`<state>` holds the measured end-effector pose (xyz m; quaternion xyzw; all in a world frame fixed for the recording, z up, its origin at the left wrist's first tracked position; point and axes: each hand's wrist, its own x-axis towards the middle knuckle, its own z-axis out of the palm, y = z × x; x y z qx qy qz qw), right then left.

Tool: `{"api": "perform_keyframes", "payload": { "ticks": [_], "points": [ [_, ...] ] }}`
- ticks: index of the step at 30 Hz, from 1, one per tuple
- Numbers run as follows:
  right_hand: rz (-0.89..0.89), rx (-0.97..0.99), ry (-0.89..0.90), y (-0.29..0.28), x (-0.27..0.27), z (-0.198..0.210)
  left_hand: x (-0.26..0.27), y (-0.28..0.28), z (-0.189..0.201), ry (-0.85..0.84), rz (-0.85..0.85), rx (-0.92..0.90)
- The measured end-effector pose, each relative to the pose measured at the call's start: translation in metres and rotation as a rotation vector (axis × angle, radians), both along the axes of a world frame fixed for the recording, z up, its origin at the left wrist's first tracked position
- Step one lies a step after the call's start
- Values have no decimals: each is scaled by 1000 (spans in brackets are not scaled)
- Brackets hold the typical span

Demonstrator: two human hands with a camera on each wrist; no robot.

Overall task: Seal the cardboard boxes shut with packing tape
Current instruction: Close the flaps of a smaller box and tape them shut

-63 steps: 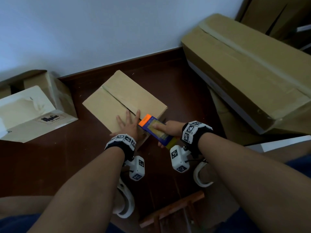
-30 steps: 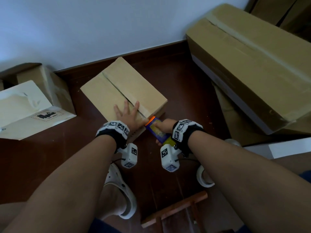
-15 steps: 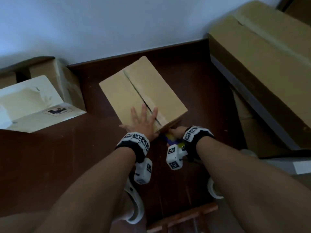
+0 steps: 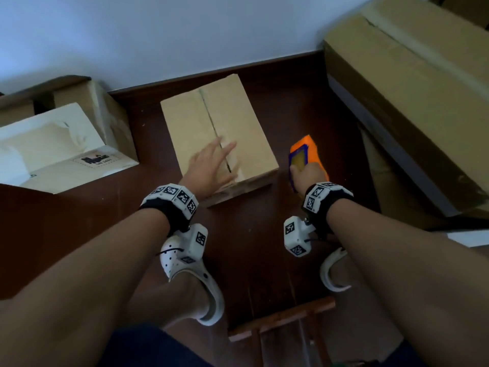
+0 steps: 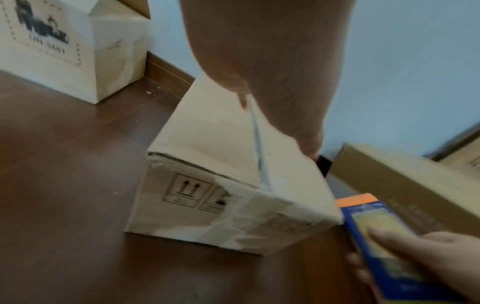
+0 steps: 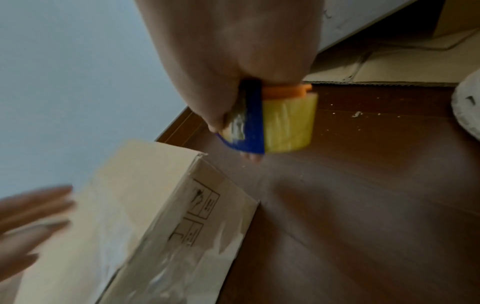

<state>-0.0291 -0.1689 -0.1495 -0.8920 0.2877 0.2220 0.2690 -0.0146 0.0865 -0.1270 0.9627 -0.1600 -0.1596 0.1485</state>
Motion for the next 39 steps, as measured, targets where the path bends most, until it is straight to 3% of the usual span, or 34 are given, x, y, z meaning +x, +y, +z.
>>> {"api": "perform_keyframes", "payload": {
  "ticks": [2,4,6,10,13,17,19,22,24,25,27,29,30,32,34,36,39],
  "points": [
    [-35,-73,-179,10,0,7,-6,-7,12,16,10,-253],
    [27,-58,-374,23,3,18,-18,-18,8,235,-29,-243],
    [201,-3,-465,40,9,25,-31,-25,-14,382,18,-215],
    [638,-101,-330,64,18,21,-47,-32,-62,356,470,-492],
    [742,-173,-235,64,27,14,-47,-34,-87,387,672,-666],
    [757,-157,-174,65,33,9,-40,-27,-110,475,761,-639],
    [760,-152,-159,65,35,8,-34,-16,-111,550,820,-437],
    [763,-152,-150,65,35,8,-25,13,-93,678,716,21],
    [770,-160,-160,64,34,9,-17,18,-71,795,748,-105],
    [776,-168,-171,64,33,10,-14,19,-59,804,675,-174],
    [786,-169,-187,63,32,13,-1,19,-31,616,456,-201],
    [794,-148,-183,61,30,17,6,19,-19,156,229,-144],
    [798,-143,-183,59,30,19,7,16,-14,3,151,-180],
    [809,-140,-174,58,27,22,3,9,-25,-10,-51,-102],
    [824,-152,-174,58,26,24,-10,2,-44,47,-218,152],
    [830,-152,-158,58,27,23,-12,-2,-58,10,-240,244],
    [847,-145,-143,55,29,18,7,-6,-63,17,-173,241]
  ]
}}
